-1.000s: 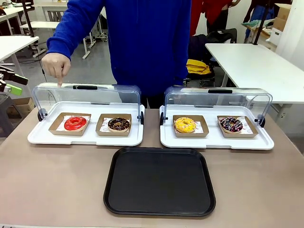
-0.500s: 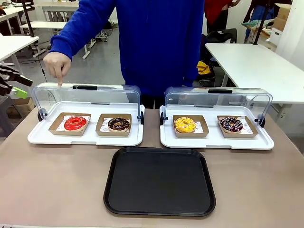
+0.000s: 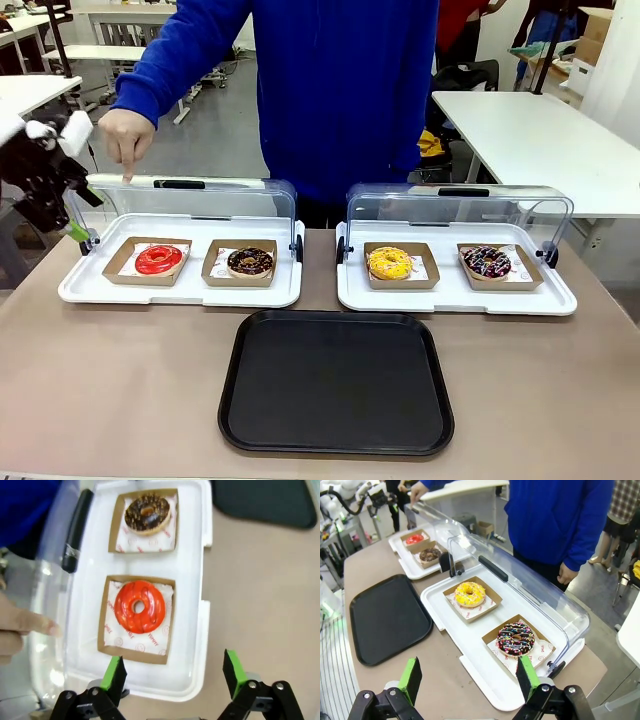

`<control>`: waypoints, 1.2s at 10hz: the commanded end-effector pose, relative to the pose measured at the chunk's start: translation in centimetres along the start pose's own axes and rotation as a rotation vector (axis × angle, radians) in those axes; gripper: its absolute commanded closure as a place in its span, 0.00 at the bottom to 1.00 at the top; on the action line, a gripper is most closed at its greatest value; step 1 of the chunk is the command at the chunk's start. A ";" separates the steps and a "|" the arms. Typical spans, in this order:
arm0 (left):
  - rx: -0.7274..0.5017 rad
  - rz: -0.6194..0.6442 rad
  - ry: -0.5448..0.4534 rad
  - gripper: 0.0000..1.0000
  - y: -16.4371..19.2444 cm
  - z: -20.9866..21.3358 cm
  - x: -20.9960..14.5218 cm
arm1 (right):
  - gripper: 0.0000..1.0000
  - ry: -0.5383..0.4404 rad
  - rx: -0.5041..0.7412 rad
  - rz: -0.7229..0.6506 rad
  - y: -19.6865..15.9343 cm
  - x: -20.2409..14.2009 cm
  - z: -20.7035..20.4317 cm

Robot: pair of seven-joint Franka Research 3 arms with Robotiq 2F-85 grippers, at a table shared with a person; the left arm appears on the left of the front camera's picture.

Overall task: Move the first donut from the left to the tray.
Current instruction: Pick up the Paper togo box containing the Donut indicated by the person and place it on the Handle tray.

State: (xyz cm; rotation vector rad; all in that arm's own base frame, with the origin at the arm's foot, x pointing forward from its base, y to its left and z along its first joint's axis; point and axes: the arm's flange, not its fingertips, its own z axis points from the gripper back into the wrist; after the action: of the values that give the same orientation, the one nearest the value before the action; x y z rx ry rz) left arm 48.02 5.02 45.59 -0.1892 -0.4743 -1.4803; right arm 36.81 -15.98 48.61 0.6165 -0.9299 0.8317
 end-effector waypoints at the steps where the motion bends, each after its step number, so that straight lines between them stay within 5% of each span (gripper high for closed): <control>1: -0.020 0.020 0.064 0.00 0.1 -2.7 0.1 | 0.00 -0.029 -0.002 0.024 -0.3 0.1 -0.1; 4: -0.005 0.019 0.139 0.00 2.0 -6.4 -0.6 | 0.00 -0.029 -0.002 0.024 -0.3 0.1 -0.1; 12: -0.034 0.035 0.147 0.00 3.3 -10.2 -2.4 | 0.00 -0.029 -0.002 0.024 -0.3 0.1 -0.1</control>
State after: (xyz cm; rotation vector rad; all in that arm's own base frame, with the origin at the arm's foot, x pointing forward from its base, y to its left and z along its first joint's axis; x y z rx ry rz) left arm 52.40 3.49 36.52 -0.1268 -0.3461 -1.4451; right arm 36.80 -16.05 48.58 0.6161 -0.9294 0.8307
